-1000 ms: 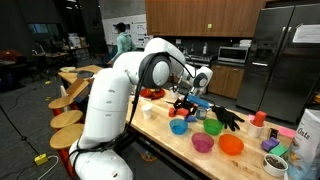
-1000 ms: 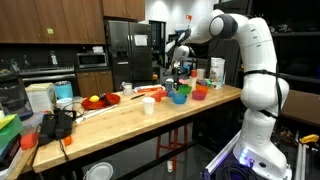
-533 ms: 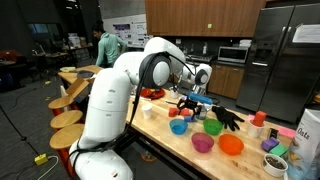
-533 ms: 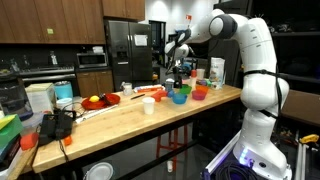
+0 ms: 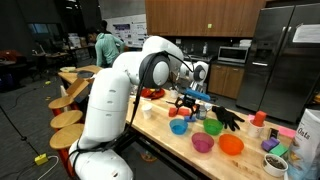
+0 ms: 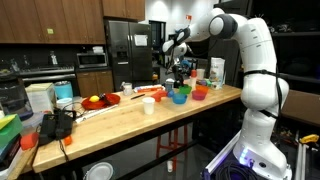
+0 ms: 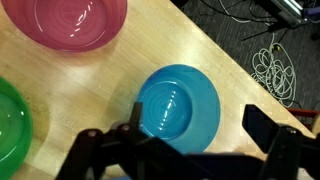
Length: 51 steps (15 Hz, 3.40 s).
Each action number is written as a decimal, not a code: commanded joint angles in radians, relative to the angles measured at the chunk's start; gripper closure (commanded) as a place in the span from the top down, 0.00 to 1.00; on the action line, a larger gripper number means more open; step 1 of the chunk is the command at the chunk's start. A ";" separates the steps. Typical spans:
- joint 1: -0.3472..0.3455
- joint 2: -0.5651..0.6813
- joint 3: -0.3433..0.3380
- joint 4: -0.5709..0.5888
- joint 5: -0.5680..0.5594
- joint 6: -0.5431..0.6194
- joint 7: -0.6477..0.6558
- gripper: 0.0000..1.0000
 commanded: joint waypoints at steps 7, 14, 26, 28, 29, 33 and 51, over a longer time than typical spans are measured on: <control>-0.020 0.028 0.012 0.054 0.017 -0.041 0.030 1.00; -0.027 0.198 0.017 0.180 0.019 -0.127 0.182 1.00; -0.032 0.320 0.020 0.336 0.017 -0.275 0.316 0.28; -0.032 0.333 0.022 0.358 0.018 -0.293 0.323 0.15; -0.032 0.340 0.023 0.367 0.018 -0.299 0.326 0.06; -0.033 0.368 0.026 0.401 0.021 -0.326 0.331 0.00; -0.037 0.416 0.031 0.488 0.018 -0.353 0.335 0.94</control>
